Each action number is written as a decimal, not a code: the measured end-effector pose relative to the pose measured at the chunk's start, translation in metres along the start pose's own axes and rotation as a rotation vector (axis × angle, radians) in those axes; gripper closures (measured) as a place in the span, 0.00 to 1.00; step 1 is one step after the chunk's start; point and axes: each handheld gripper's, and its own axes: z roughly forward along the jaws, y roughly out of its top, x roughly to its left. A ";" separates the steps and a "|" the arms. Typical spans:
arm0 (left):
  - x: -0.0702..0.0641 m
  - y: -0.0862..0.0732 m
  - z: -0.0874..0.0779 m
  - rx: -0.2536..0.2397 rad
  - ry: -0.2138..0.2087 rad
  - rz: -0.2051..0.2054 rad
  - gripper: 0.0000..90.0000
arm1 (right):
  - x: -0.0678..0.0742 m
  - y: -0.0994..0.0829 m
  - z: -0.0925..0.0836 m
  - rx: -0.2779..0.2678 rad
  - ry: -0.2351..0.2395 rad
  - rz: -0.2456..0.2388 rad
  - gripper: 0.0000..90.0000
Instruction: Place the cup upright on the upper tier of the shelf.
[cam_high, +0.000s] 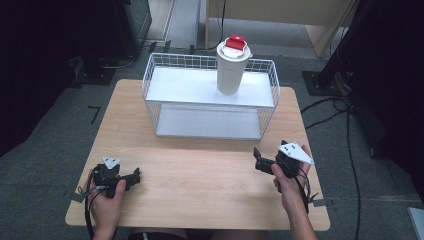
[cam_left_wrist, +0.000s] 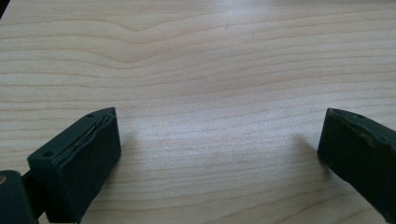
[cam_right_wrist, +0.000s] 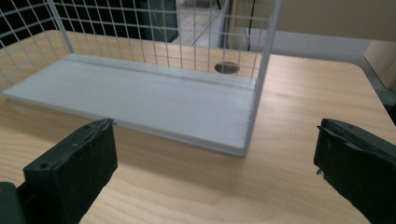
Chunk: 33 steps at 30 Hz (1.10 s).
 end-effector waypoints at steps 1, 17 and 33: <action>0.000 0.000 0.000 0.000 0.000 0.000 0.00 | -0.002 -0.002 -0.001 0.002 -0.004 0.002 0.00; 0.000 0.000 0.000 -0.001 0.000 -0.002 0.00 | -0.035 -0.050 -0.020 0.066 -0.076 0.071 0.00; 0.000 0.000 0.000 -0.001 0.000 -0.001 0.00 | -0.063 -0.089 -0.038 0.177 -0.179 0.047 0.00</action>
